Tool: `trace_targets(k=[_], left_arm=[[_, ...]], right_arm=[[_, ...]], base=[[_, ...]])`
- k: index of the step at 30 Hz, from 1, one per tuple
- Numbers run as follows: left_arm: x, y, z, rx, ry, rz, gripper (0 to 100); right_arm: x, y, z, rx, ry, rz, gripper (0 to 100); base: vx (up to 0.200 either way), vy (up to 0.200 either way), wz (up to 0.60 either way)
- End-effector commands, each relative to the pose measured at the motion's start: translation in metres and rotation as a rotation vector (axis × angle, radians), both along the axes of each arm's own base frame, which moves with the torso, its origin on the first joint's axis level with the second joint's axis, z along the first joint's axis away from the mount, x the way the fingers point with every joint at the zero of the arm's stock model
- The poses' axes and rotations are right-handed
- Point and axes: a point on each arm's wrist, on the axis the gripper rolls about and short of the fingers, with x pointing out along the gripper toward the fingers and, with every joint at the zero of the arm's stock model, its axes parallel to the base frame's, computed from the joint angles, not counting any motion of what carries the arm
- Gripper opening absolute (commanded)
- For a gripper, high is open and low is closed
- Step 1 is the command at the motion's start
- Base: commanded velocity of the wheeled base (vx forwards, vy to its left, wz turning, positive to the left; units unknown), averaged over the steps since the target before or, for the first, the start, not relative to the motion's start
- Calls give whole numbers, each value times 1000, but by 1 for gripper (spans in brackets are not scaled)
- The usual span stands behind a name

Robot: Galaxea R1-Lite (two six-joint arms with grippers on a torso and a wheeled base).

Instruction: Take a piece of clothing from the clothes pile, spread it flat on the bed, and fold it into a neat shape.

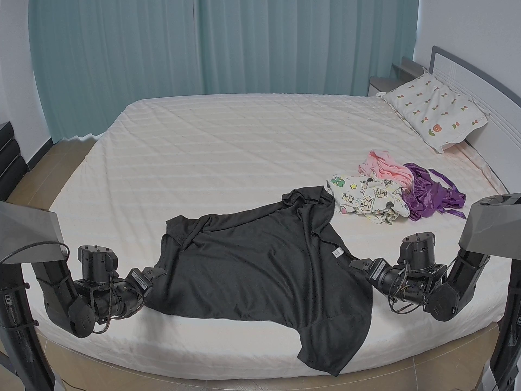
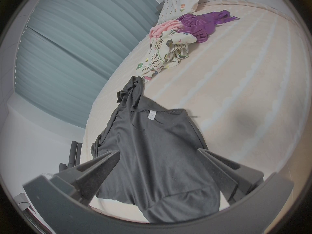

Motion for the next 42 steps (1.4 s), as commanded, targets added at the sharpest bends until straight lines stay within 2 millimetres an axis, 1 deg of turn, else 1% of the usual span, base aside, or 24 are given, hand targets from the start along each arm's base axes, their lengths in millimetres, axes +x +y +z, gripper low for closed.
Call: trace_targets(k=[1, 3, 8, 12, 17, 23, 25, 26, 28, 30, 34, 36, 38, 39, 42], left_arm=[[2, 0, -20, 20, 42, -1, 100], [2, 0, -23, 31, 42, 4, 100], [10, -3, -40, 181, 44, 23, 100], [14, -8, -43, 207, 39, 22, 100], [26, -15, -50, 249, 22, 33, 100], [44, -16, -63, 338, 2, 56, 100], [47, -16, -65, 351, -3, 68, 100], [47, -16, -65, 353, 1, 66, 0], [45, -16, -65, 356, 13, 63, 0], [39, -16, -67, 364, 37, 58, 0], [26, -12, -66, 371, 69, 61, 0], [22, -10, -63, 371, 74, 64, 0], [18, -8, -57, 363, 69, 73, 0], [18, -8, -57, 363, 69, 73, 0], [19, -8, -56, 359, 68, 73, 0]], right_arm=[[-3, 0, -3, -6, 16, 4, 100], [-3, 1, -4, -6, 17, 6, 100], [-5, 2, -10, -30, 32, 22, 100], [-7, 4, -12, -37, 39, 35, 100], [-11, 7, -13, -51, 45, 54, 100], [-15, 8, -15, -72, 53, 75, 100], [-18, 9, -16, -84, 56, 89, 100], [-19, 9, -16, -94, 59, 95, 100], [-22, 7, -18, -116, 66, 110, 100], [-29, 4, -23, -170, 83, 149, 100], [-36, 0, -36, -242, 126, 200, 100], [-35, 0, -41, -246, 139, 202, 100], [-34, -1, -50, -253, 162, 207, 100], [-34, -1, -50, -253, 162, 207, 100], [-20, 1, -51, -223, 118, 197, 100]], base=[[0, 0, 0], [0, 0, 0], [0, 0, 0], [0, 0, 0], [0, 0, 0], [0, 0, 0], [0, 0, 0], [0, 0, 0], [0, 0, 0], [0, 0, 0], [0, 0, 0], [0, 0, 0], [0, 0, 0], [0, 0, 0], [0, 0, 0]])
